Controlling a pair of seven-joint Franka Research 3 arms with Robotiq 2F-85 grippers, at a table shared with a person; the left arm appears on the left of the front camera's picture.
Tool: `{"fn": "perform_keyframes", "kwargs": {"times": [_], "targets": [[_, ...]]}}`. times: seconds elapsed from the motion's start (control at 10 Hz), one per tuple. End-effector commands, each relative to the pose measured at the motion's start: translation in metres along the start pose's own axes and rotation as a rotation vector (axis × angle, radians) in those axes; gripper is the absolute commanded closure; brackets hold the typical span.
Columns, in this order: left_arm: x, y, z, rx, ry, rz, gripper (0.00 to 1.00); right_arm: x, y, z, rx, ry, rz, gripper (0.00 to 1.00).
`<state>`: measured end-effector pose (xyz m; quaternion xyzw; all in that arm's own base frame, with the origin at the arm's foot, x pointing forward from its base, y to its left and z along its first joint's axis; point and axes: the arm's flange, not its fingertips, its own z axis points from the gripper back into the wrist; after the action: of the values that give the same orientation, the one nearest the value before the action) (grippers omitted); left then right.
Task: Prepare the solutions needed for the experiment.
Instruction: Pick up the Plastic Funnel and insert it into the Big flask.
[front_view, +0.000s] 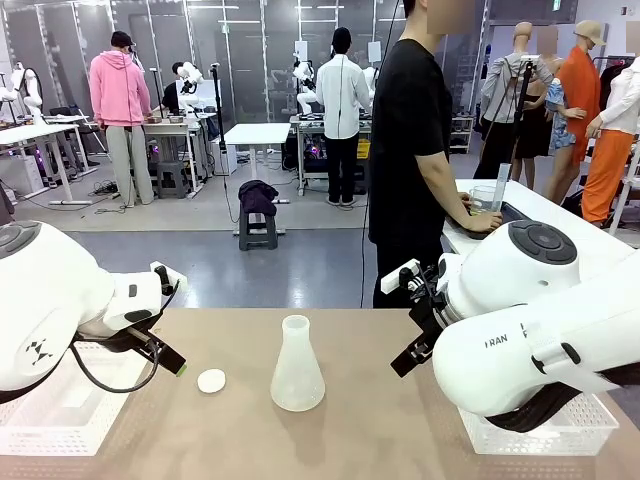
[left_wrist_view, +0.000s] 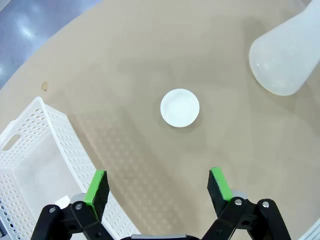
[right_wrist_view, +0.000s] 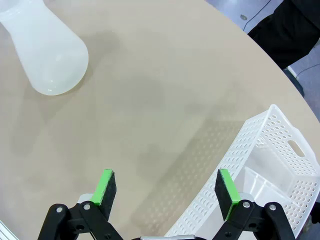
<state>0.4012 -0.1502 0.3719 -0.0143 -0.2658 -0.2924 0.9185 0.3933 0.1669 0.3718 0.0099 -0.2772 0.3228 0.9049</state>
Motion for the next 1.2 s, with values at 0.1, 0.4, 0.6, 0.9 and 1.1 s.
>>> {"fn": "perform_keyframes", "kwargs": {"times": [0.1, 0.4, 0.6, 0.9, 1.1], "targets": [[0.000, 0.000, 0.000, 0.000, 0.000, 0.000, 0.00, 0.005, 0.003, 0.005, 0.037, -0.015, -0.051, 0.00], [0.011, 0.002, 0.064, -0.201, -0.208, 0.193, 0.00, 0.012, -0.017, 0.066, 0.230, -0.177, -0.356, 0.00], [0.019, 0.009, 0.096, -0.310, -0.322, 0.353, 0.00, 0.019, -0.035, 0.094, 0.356, -0.216, -0.538, 0.00], [0.011, 0.025, 0.123, -0.596, -0.374, 0.570, 0.00, 0.014, -0.057, 0.113, 0.703, -0.225, -0.780, 0.00], [0.003, 0.030, 0.126, -0.796, -0.337, 0.686, 0.00, 0.010, -0.065, 0.111, 0.937, -0.205, -0.907, 0.00]]}}
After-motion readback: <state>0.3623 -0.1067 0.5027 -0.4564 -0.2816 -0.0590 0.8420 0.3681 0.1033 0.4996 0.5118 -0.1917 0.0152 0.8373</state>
